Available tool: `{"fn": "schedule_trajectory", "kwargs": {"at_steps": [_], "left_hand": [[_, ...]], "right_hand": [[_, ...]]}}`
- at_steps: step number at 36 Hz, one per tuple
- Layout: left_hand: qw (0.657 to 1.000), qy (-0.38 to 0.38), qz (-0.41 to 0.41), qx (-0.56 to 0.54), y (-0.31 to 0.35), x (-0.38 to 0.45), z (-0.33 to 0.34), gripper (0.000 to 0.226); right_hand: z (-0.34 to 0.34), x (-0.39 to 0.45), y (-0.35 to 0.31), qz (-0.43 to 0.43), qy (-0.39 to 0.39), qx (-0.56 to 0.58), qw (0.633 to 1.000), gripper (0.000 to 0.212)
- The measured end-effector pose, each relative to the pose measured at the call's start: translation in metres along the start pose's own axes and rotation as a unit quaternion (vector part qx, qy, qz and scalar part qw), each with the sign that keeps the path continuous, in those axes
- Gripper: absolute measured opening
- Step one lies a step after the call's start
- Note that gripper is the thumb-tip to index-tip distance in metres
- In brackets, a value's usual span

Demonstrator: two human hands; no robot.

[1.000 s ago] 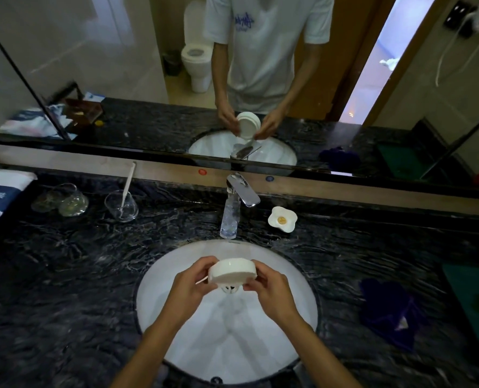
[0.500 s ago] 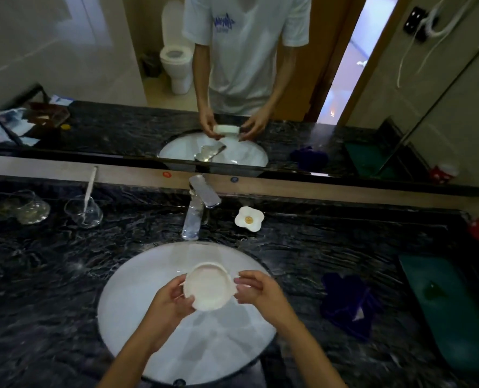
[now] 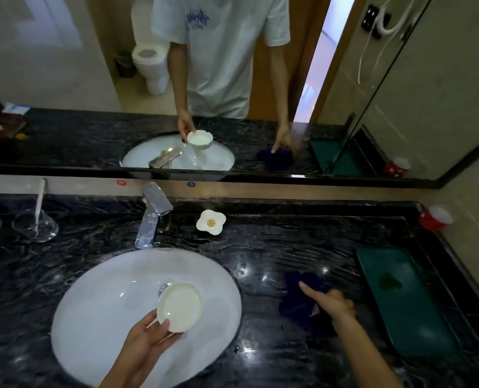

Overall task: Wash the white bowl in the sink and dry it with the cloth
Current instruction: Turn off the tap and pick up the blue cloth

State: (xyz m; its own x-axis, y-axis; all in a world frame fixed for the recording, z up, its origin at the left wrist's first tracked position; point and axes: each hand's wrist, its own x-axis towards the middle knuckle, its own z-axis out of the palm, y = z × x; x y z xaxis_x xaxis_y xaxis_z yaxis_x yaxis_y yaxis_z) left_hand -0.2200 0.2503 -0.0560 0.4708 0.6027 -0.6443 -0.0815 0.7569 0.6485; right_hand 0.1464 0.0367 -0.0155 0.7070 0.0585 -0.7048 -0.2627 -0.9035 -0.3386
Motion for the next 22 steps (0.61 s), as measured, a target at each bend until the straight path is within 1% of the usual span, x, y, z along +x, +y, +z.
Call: {"fn": "schedule_trajectory", "kwargs": {"at_steps": [3,5,10,12,14,17,21,22], "left_hand": [[1.000,0.006,0.000,-0.006,-0.001,-0.002,0.005,0.031],[1.000,0.007,0.000,-0.008,0.000,-0.004,0.008,0.029],[1.000,0.021,0.000,-0.010,0.006,-0.010,0.013,0.031],[0.999,0.038,0.010,-0.012,0.008,-0.012,0.014,0.034],[0.999,0.050,0.015,-0.008,0.012,-0.015,0.016,0.037],[0.999,0.046,0.010,0.002,0.021,-0.020,0.017,0.041],[1.000,0.003,0.008,0.003,0.032,-0.028,0.015,0.037],[1.000,-0.011,0.006,0.008,0.035,-0.029,0.015,0.038]], "right_hand": [[0.016,0.001,-0.012,0.003,0.030,-0.034,0.999,0.126],[0.025,0.003,-0.016,-0.001,0.053,-0.019,0.998,0.118],[0.038,-0.004,-0.015,-0.080,0.094,0.039,0.992,0.072],[0.038,-0.012,-0.012,-0.097,0.099,0.088,0.986,0.055],[0.037,-0.018,-0.010,-0.106,0.074,0.188,0.974,0.046],[0.037,-0.033,-0.009,-0.114,-0.005,0.352,0.929,0.044],[0.037,-0.071,-0.016,-0.175,-0.072,0.432,0.882,0.052],[0.036,-0.082,-0.020,-0.185,-0.096,0.448,0.869,0.051]]}}
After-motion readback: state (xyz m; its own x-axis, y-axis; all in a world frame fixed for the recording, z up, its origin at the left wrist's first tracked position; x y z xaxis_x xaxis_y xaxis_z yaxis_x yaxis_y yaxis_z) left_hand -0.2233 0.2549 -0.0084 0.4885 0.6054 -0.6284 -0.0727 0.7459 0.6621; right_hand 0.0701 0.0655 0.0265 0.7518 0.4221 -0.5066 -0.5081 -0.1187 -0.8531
